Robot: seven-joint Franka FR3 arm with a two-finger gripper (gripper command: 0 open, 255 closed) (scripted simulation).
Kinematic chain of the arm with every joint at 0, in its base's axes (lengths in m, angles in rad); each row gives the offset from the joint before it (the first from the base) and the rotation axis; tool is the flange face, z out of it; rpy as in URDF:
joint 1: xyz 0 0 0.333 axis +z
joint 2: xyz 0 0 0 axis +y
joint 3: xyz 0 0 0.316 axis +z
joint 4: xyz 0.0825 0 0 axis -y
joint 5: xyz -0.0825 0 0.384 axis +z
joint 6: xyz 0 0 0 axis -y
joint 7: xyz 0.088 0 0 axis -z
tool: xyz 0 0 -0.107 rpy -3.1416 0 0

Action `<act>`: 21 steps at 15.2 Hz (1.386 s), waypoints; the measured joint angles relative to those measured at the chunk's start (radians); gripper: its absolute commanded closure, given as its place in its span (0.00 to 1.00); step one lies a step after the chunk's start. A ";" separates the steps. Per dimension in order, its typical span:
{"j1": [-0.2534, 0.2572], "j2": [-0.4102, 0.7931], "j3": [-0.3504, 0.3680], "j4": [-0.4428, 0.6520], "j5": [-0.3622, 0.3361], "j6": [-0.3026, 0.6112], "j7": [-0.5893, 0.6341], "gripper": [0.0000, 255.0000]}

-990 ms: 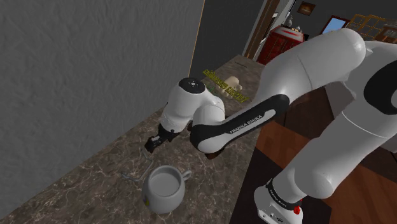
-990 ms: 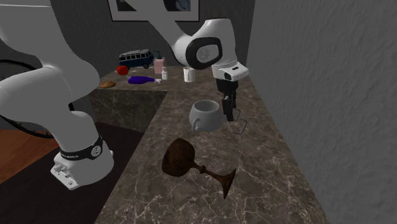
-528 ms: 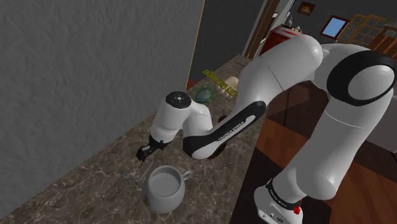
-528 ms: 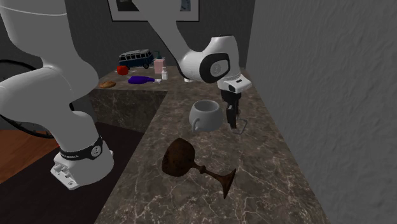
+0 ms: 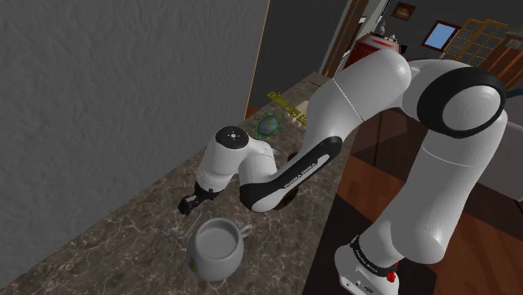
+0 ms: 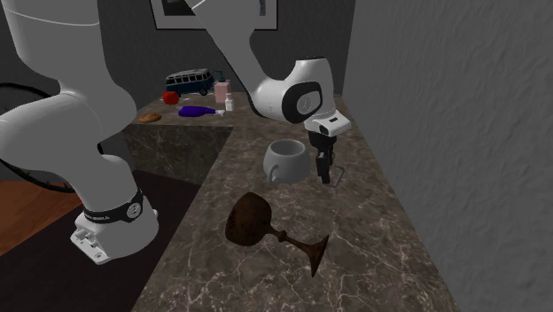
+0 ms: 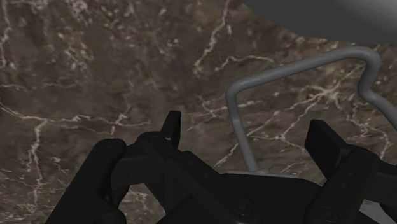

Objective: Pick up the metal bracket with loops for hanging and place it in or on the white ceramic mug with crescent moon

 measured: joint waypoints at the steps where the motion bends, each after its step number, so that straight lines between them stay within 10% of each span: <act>1: 0.000 0.000 0.000 0.000 0.000 0.000 0.000 0.00; 2: 0.000 0.000 0.000 0.000 0.000 0.000 0.000 0.00; 3: 0.000 0.000 0.000 0.000 0.000 0.000 0.000 1.00; 12: 0.000 0.000 0.000 0.000 0.000 0.000 0.000 1.00; 13: 0.000 0.000 0.000 0.000 0.000 0.000 0.000 0.00; 15: -0.026 0.007 0.031 0.034 0.038 -0.047 -0.048 0.00; 21: -0.060 0.211 0.127 0.506 0.209 -0.643 -0.424 0.00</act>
